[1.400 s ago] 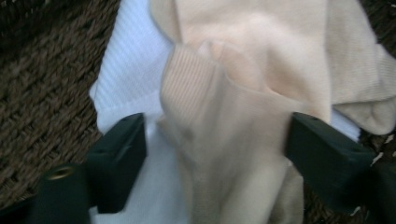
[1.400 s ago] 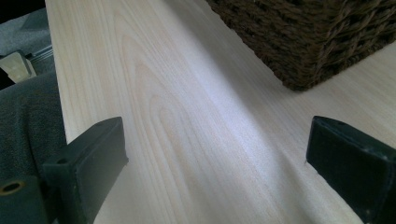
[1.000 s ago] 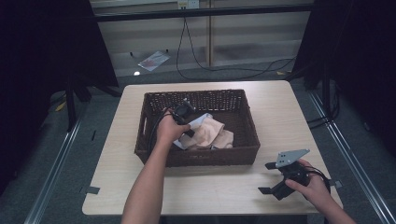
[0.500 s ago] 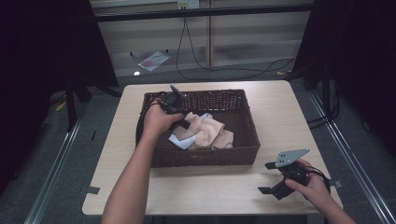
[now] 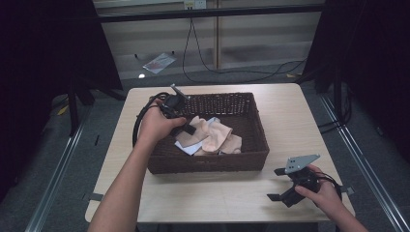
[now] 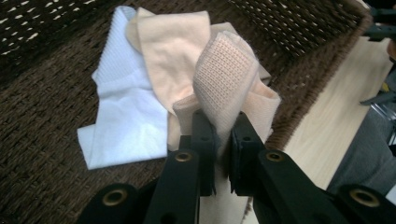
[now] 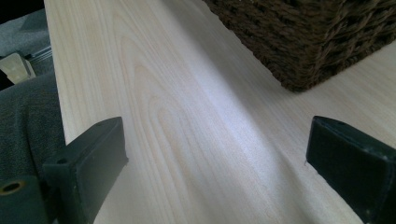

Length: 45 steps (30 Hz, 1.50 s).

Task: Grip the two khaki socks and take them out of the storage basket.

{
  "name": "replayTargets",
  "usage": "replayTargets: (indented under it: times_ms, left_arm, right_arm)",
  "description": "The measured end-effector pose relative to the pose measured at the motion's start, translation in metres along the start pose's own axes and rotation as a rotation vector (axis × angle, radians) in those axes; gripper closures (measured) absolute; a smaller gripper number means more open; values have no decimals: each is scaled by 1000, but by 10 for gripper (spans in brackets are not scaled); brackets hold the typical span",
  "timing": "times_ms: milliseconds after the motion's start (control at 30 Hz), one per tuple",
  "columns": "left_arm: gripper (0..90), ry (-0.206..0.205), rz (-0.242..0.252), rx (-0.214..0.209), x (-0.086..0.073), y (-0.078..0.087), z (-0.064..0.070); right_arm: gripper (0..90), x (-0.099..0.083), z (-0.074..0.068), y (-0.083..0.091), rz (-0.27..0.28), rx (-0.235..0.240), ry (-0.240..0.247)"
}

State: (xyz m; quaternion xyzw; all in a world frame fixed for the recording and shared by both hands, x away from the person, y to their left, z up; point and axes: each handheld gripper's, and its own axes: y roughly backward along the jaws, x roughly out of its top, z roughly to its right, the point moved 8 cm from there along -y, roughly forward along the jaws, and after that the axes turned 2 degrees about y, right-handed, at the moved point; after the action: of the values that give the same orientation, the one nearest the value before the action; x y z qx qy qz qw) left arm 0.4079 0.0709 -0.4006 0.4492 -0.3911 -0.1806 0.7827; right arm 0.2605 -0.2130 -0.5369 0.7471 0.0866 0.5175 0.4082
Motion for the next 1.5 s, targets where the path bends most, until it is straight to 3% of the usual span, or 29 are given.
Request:
replayTargets:
  times_ms: [367,767,800,1100,1500]
  left_arm:
    - [827,-68,-7,-49,-12,0,27]
    - [827,-121,-30,-81,-23,-3,46]
    - [827,-107,-26,-84,-23,-4,48]
    - [825,-141,-34,-112,-30,-14,60]
    - [823,-168,-64,-83,-40,-37,68]
  right_arm:
    - [47,0,0,0,1,4,-2]
    - [47,0,0,0,1,4,0]
    - [47,0,0,0,1,3,1]
    - [47,1,0,0,6,7,5]
    - [47,1,0,1,5,2,2]
